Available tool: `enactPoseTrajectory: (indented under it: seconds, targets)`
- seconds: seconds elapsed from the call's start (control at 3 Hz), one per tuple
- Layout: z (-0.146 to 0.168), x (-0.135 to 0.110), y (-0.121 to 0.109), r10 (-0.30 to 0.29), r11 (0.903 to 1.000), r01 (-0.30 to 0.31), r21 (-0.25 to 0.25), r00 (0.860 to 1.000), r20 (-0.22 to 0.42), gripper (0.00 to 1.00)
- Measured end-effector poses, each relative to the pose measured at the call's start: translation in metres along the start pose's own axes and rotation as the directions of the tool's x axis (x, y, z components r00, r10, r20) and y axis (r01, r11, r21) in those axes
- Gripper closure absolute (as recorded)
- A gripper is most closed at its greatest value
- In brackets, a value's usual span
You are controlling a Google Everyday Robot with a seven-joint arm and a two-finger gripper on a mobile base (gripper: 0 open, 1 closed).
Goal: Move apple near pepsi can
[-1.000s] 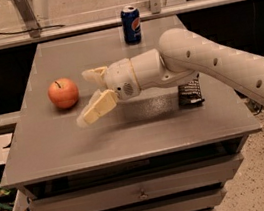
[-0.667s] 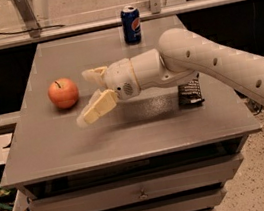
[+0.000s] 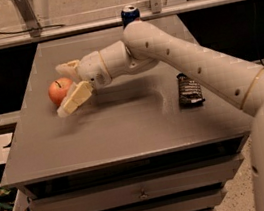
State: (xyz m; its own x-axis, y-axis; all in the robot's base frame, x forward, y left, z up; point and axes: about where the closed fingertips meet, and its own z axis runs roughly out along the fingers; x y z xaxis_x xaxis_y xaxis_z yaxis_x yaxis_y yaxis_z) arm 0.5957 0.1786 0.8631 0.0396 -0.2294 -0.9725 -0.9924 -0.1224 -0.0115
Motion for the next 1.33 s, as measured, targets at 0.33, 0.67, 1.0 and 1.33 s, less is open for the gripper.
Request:
enactPoseTrajectory:
  seconds: [0.33,0.67,1.0,1.33]
  targets:
    - [0.023,0.002,-0.024,-0.055,0.9977,0.055,-0.040,0.998,-0.009,0.00]
    - [0.029,0.002,-0.031,-0.101,0.9945,0.101,-0.030,0.995,-0.010,0.18]
    - [0.024,0.002,-0.027,-0.119,0.9929,0.119,-0.005,0.993,-0.018,0.41]
    - [0.021,0.005,-0.016,-0.112,0.9937,0.112,-0.001,0.993,-0.034,0.64]
